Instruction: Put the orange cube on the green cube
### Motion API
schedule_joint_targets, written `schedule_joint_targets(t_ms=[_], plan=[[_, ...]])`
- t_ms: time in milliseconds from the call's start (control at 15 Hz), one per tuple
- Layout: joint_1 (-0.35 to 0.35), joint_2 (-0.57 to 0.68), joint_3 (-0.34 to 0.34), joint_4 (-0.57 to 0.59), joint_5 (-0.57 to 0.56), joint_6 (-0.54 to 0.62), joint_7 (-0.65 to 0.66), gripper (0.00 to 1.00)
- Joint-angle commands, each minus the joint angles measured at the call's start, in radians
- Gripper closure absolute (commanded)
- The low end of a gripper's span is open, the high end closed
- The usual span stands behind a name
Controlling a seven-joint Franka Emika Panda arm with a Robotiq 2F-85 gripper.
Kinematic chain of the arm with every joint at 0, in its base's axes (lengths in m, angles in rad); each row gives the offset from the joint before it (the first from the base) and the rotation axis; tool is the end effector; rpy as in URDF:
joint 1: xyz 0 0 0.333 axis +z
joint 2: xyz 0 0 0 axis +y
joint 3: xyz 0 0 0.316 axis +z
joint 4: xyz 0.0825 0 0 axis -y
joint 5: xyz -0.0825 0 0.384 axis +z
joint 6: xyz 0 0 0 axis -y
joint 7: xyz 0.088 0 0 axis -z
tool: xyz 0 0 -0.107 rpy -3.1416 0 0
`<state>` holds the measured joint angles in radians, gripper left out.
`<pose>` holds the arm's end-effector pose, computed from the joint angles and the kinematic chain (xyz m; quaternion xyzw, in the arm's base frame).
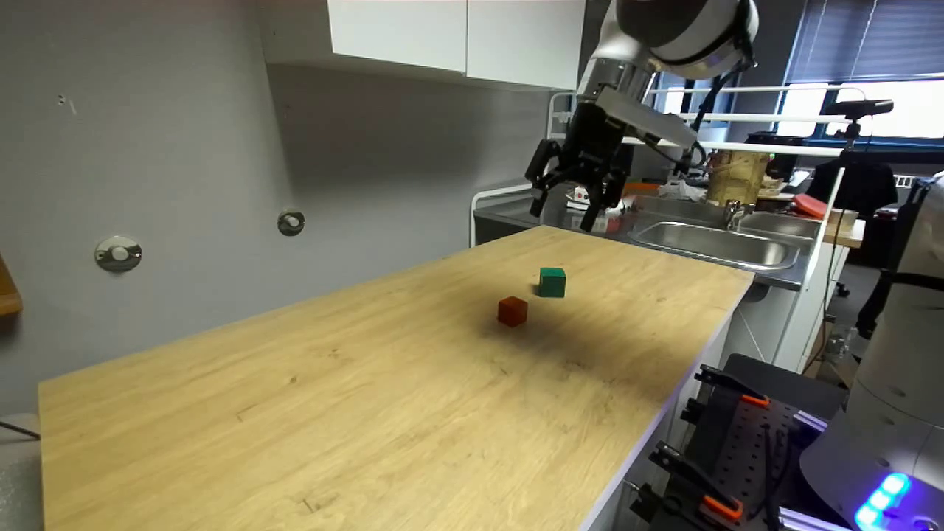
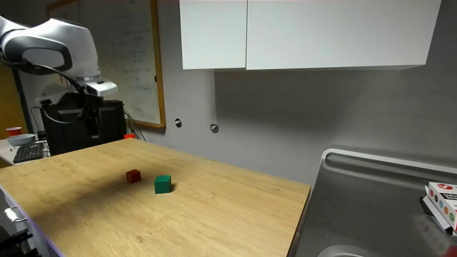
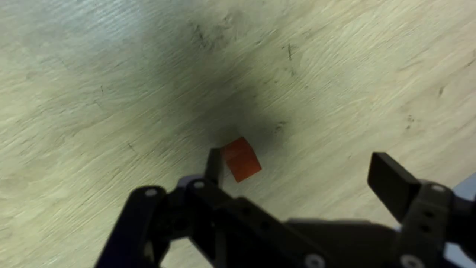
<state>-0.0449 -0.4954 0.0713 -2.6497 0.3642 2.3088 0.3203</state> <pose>0.3923 0.0169 0.4157 -0.9551 0.2567 -0.0549 0.1375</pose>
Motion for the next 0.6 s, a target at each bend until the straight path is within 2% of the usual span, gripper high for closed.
schedule_joint_targets(t_ms=[0,267,533], plan=[[-0.025,0.249,0.007,0.115,-0.071,0.085,0.057,0.00],[-0.031,0.478,-0.004,0.214,-0.188,0.123,0.161,0.00],[0.008,0.653,-0.035,0.346,-0.243,0.072,0.226,0.00]])
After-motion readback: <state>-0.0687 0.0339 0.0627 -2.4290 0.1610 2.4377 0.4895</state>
